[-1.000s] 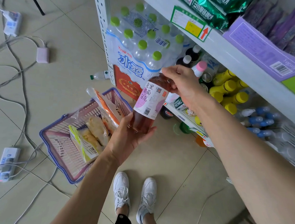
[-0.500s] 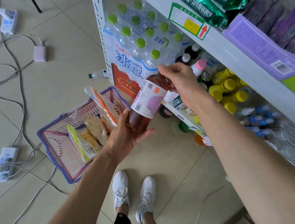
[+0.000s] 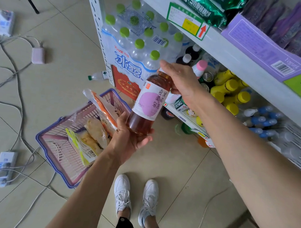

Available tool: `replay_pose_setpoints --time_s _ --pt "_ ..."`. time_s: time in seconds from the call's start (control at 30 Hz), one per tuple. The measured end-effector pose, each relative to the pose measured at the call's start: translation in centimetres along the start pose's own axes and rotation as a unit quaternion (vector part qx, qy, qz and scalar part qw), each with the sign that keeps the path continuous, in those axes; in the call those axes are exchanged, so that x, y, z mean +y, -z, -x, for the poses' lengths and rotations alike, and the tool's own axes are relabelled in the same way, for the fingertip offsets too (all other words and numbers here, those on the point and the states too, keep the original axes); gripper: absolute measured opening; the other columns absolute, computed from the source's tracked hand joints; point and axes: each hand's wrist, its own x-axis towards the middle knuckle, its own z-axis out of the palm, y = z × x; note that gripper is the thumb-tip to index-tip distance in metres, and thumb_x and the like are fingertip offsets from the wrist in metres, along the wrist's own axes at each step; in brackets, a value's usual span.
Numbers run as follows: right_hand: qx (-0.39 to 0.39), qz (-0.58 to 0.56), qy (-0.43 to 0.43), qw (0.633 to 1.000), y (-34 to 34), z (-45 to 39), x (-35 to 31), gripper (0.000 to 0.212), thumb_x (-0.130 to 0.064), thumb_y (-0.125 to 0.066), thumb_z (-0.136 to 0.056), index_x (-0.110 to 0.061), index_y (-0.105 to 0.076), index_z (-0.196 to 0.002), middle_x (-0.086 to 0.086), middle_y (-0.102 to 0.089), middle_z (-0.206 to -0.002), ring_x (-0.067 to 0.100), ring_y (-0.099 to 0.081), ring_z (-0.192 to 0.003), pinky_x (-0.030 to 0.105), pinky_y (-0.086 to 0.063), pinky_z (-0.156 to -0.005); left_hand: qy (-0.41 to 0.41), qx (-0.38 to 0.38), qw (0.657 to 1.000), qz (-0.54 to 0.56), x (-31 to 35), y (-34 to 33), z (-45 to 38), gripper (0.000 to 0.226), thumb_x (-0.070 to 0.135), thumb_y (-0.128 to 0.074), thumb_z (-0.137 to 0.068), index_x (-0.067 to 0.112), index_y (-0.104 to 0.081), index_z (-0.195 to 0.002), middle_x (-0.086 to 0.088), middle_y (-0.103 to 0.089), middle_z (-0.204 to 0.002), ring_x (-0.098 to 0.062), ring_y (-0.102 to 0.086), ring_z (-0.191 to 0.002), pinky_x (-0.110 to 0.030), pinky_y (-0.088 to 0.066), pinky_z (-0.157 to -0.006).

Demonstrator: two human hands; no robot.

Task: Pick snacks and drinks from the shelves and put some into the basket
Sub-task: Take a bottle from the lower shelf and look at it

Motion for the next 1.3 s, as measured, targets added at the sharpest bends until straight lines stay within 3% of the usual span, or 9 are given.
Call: replay_pose_setpoints --time_s 0.1,0.27,0.6,0.77,0.87,0.97,1.13,1.23,1.3 --pt "-0.012 0.000 -0.015 1.000 0.2 0.1 -0.1 0.035 -0.053 -0.061 -0.087 -0.019 -0.056 -0.091 0.003 -0.036 -0.064 0.010 -0.036 -0.052 0.023 -0.031 -0.050 0.018 -0.013 1.000 -0.004 -0.1 0.2 -0.1 0.067 0.060 -0.026 -0.098 0.005 -0.052 -0.126 -0.024 -0.068 -0.085 -0.018 -0.063 -0.047 -0.021 -0.053 -0.040" --pt "-0.014 -0.033 -0.009 0.999 0.4 0.1 0.1 0.041 -0.035 -0.064 -0.092 -0.021 -0.038 -0.064 -0.001 -0.032 -0.057 0.008 -0.029 -0.042 0.021 -0.025 -0.044 0.046 -0.025 0.998 -0.020 -0.1 0.4 -0.1 0.068 0.062 -0.024 -0.096 0.004 -0.051 -0.120 -0.027 -0.070 -0.084 -0.019 -0.063 -0.044 -0.020 -0.051 -0.037" --pt "0.004 -0.043 -0.010 0.999 0.8 0.4 0.3 0.040 -0.041 -0.068 -0.089 -0.019 -0.044 -0.065 -0.014 -0.038 -0.044 0.004 -0.033 -0.037 0.020 -0.027 -0.040 0.066 -0.039 0.996 -0.055 0.0 0.8 -0.9 0.071 0.066 -0.025 -0.095 0.006 -0.054 -0.118 -0.026 -0.069 -0.080 -0.020 -0.064 -0.042 -0.021 -0.050 -0.035" --pt "0.011 -0.020 -0.010 1.000 1.2 0.1 0.6 0.038 -0.042 -0.064 -0.091 -0.020 -0.044 -0.068 -0.007 -0.038 -0.054 0.004 -0.033 -0.039 0.020 -0.026 -0.041 0.003 -0.036 0.999 -0.034 -0.3 0.9 -2.0 0.062 0.064 -0.025 -0.098 0.012 -0.051 -0.122 -0.022 -0.059 -0.081 -0.014 -0.042 -0.042 -0.016 -0.034 -0.033" --pt "0.019 0.026 -0.009 0.999 1.5 -0.1 0.9 0.042 -0.051 -0.061 -0.090 -0.018 -0.049 -0.069 -0.011 -0.040 -0.055 0.005 -0.036 -0.046 0.021 -0.030 -0.043 -0.059 -0.017 0.997 -0.054 -0.6 1.3 -2.9 0.065 0.061 -0.030 -0.099 0.010 -0.050 -0.132 -0.019 -0.063 -0.086 -0.018 -0.049 -0.059 -0.021 -0.042 -0.042" --pt "0.041 0.077 0.002 0.996 2.0 -0.2 1.5 0.047 -0.057 -0.062 -0.087 -0.011 -0.054 -0.082 -0.003 -0.044 -0.065 0.011 -0.042 -0.058 0.025 -0.036 -0.053 -0.108 -0.031 0.993 -0.042 -0.5 1.8 -3.1 0.060 0.047 -0.055 -0.093 0.014 -0.044 -0.141 -0.013 -0.063 -0.112 -0.024 -0.061 -0.089 -0.033 -0.054 -0.069" --pt "0.053 0.066 -0.011 0.996 3.4 -0.2 3.1 0.038 -0.047 -0.071 -0.084 -0.013 -0.053 -0.082 0.005 -0.045 -0.067 0.013 -0.043 -0.048 0.022 -0.037 -0.043 -0.161 -0.111 0.981 -0.002 -0.1 1.8 -2.9 0.068 0.021 -0.086 -0.069 0.017 -0.045 -0.123 -0.008 -0.065 -0.127 -0.029 -0.065 -0.114 -0.046 -0.051 -0.098" --pt "0.058 0.071 -0.034 0.995 4.0 -0.5 3.9 0.047 -0.045 -0.073 -0.080 0.000 -0.058 -0.081 0.007 -0.051 -0.068 0.017 -0.055 -0.050 0.030 -0.050 -0.048 -0.165 -0.111 0.979 0.038 -0.1 1.2 -3.0 0.042 0.003 -0.073 -0.078 0.021 -0.050 -0.108 -0.013 -0.064 -0.128 -0.034 -0.064 -0.115 -0.046 -0.050 -0.100" --pt "0.058 0.064 -0.053 0.995 4.3 -0.5 4.0 0.057 -0.042 -0.075 -0.081 0.010 -0.061 -0.099 0.008 -0.057 -0.073 0.012 -0.057 -0.051 0.030 -0.056 -0.054 -0.170 -0.077 0.981 0.043 -0.5 0.9 -3.5 0.025 0.003 -0.060 -0.088 0.023 -0.051 -0.101 -0.013 -0.066 -0.121 -0.036 -0.064 -0.114 -0.049 -0.048 -0.098"
